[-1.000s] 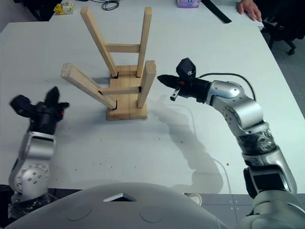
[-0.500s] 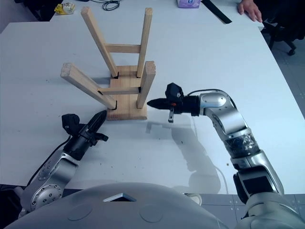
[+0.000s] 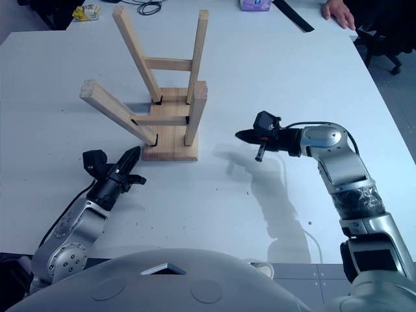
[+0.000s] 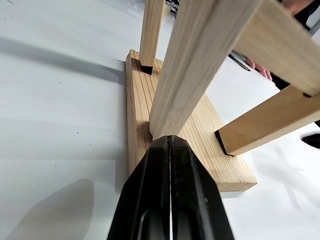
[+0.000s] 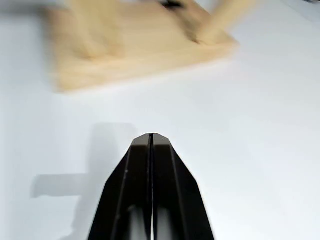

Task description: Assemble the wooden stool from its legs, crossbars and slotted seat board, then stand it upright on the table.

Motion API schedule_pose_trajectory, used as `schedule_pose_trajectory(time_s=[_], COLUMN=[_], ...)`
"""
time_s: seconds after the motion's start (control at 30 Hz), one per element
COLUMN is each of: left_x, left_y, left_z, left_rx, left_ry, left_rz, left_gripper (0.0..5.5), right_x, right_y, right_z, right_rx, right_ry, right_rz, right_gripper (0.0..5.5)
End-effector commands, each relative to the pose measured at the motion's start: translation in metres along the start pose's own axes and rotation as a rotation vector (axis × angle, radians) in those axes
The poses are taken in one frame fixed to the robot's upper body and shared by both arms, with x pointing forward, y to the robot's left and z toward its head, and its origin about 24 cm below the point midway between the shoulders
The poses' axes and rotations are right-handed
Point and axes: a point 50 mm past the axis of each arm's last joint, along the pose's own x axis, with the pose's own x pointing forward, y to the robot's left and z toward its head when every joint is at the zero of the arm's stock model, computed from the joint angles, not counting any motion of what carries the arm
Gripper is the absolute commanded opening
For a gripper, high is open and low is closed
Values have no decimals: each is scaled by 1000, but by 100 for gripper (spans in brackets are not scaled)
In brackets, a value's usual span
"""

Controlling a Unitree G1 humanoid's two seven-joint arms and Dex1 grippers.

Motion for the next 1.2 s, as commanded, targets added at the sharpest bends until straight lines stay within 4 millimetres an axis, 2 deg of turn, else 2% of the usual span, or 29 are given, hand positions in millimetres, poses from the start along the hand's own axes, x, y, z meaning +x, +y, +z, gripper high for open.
schedule_pose_trajectory(time_s=[0.03,0.13,0.23,0.33,0.43,0.53,0.8,0.87,0.97,1.07,1.2], left_x=[6,8,9,8,6,5,6,6,3,6,15], left_y=[3,2,4,6,9,11,14,15,16,14,14], left_z=[-4,-9,-12,-15,-16,-15,-13,-12,-17,-19,-16], left_rx=[18,21,26,30,28,24,27,27,25,26,41], left_ry=[24,45,60,74,76,68,50,51,64,71,70], left_rz=[-8,-18,-23,-35,-24,-10,20,25,35,23,-9], left_gripper=[1,1,1,1,1,1,1,1,1,1,1], right_x=[32,47,52,49,43,39,30,19,8,15,36], right_y=[-9,-4,0,11,30,46,80,72,46,23,14], right_z=[42,55,56,51,45,47,65,59,39,31,35], right_rx=[-16,36,58,69,68,101,178,185,117,64,8], right_ry=[-241,-339,-373,-368,-348,-365,-429,-392,-272,-220,-251], right_rz=[-44,3,42,125,293,417,490,431,324,248,214], right_gripper=[0,0,0,0,0,0,0,0,0,0,0])
